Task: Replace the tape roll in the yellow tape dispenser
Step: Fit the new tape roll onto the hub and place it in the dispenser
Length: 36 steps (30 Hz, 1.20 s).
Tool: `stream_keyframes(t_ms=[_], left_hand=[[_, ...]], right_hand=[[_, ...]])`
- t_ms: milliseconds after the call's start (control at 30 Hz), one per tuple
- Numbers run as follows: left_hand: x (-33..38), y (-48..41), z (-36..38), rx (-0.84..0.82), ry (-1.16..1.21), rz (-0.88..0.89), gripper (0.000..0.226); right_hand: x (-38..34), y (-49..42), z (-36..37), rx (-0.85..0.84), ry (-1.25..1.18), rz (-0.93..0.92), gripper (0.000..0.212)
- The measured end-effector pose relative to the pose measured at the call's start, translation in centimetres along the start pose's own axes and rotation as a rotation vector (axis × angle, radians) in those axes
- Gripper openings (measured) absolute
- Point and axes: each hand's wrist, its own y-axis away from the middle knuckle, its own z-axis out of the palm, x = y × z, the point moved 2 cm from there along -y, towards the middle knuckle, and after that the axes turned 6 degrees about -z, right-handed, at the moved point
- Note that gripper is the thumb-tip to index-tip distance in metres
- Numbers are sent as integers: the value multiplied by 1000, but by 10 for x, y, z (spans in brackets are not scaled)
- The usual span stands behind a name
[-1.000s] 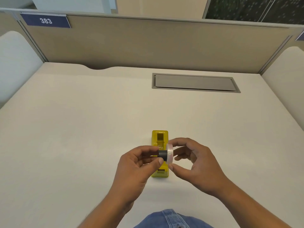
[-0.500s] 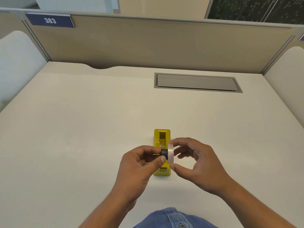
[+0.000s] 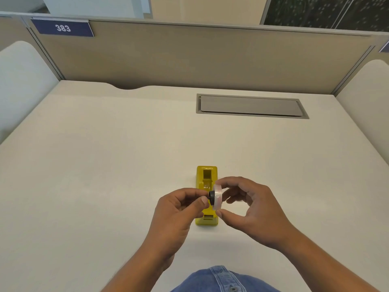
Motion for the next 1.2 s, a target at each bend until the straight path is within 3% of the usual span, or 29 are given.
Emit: stream_keyframes(t_ms=[567,833,1067,1200], left_hand=[[-4,-5,1,6,-85,24,14],[-15,-20,-8,138,-93,32,13],[-70,-66,-35,309,-625,175,18],[-106,-84,-52,267,-1047,286,28]], right_hand=[[-1,1,2,-14,39,-3,45],[12,-7,0,-37,62,13,45],[31,-29,4,-55,65,19,36],[48,-42,8,-75,157,33,39]])
